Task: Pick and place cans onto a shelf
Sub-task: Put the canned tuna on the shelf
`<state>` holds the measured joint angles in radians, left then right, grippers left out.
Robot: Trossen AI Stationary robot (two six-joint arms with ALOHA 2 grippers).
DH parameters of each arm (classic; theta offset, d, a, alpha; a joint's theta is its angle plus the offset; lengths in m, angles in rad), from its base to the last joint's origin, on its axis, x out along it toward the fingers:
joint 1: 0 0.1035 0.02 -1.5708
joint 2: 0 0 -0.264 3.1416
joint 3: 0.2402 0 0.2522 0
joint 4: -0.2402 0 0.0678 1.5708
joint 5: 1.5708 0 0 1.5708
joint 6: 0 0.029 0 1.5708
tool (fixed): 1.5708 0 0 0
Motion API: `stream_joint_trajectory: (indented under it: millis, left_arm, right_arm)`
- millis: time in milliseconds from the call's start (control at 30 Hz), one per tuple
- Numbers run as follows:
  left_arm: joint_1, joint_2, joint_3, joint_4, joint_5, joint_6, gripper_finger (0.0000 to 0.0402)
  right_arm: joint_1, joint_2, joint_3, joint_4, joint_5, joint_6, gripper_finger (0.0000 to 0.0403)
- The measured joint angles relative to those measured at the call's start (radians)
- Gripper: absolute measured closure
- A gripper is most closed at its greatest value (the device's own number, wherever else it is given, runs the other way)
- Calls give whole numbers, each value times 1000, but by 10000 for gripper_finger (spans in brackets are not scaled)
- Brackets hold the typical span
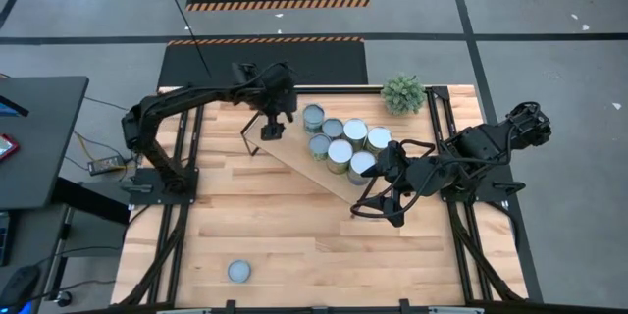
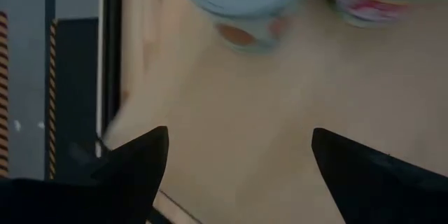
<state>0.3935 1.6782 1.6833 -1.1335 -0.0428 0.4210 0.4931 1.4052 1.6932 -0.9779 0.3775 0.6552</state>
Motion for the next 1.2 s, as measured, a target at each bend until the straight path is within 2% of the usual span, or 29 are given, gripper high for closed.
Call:
stream_joint_trajectory:
  millis: [200, 333, 467, 700, 933, 1100, 1200]
  left_arm:
    - [-87, -100, 0, -150, -7, -150, 45]
    - [-209, -177, -51, -204, 25, -291, 45]
    - [-387, -279, -162, -195, 32, -462, 45]
    - [-758, -429, -348, -88, 9, -902, 45]
    - [-1124, -438, -450, -20, -137, -1320, 45]
    - [-1319, -403, -499, 47, -236, -1574, 45]
    - [-1411, -355, -500, 65, -277, -1676, 45]
  right_arm:
    - [0, 0, 0, 2, 0, 3, 56]
    - [6, 0, 0, 5, 21, 4, 56]
    - [20, 0, 0, 5, 53, 6, 56]
    - [30, 0, 0, 13, 91, 8, 56]
    - [29, 0, 0, 19, 100, 7, 56]
    - [29, 1, 0, 20, 127, 19, 56]
    - [28, 1, 0, 21, 141, 26, 56]
